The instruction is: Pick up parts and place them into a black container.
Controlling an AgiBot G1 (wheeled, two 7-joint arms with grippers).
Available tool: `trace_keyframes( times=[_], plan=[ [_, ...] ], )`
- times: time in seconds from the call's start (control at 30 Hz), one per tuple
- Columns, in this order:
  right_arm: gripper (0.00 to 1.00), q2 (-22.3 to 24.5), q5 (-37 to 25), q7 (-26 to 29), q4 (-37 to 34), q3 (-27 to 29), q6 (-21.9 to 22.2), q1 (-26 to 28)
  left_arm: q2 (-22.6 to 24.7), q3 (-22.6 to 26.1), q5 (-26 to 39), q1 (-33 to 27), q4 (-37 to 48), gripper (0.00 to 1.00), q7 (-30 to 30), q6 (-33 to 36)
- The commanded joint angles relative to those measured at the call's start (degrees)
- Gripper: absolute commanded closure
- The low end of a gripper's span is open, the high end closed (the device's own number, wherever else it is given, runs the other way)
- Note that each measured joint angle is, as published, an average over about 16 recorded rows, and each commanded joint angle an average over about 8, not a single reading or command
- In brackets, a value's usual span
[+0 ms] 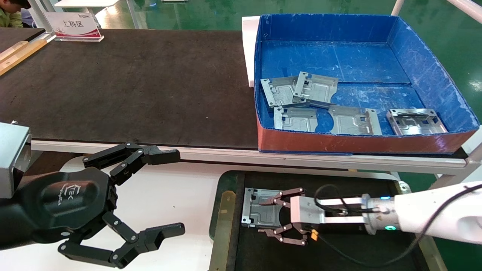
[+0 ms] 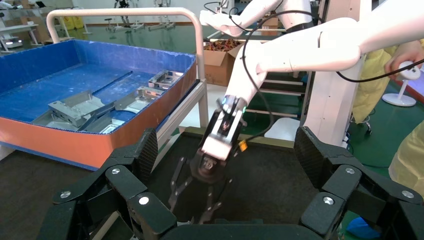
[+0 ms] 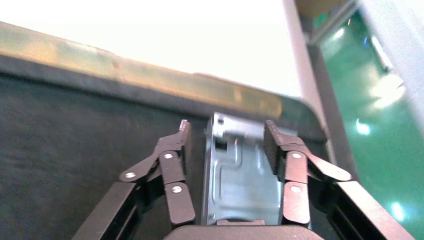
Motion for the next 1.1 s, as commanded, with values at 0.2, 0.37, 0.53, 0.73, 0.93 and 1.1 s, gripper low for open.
trace_keyframes(
  times=[0.2,0.37,0.53,0.73,0.93,1.1],
  plan=[
    [0.00,4.30,4.04,3.13,8.43,2.03,-5.12,-0.74,0.00,0.00,0.00,0.00,0.00,0.00,0.00,0.00],
    [0.00,7.31,7.62,7.18,15.60,3.64,-7.60,-1.90,0.00,0.00,0.00,0.00,0.00,0.00,0.00,0.00],
    [0.00,10.17,12.11,13.32,22.94,5.39,-8.64,-2.64,0.00,0.00,0.00,0.00,0.00,0.00,0.00,0.00],
    [0.00,13.22,16.64,20.39,29.79,7.73,-7.06,-3.03,0.00,0.00,0.00,0.00,0.00,0.00,0.00,0.00],
    [0.00,14.70,19.64,23.61,32.05,9.30,-6.71,-3.20,0.00,0.00,-0.01,0.01,0.01,0.00,0.00,-0.02],
    [0.00,14.57,19.50,23.38,31.72,9.19,-6.65,-3.21,0.00,0.00,-0.01,0.01,0.01,0.00,0.00,-0.02]
  ],
)
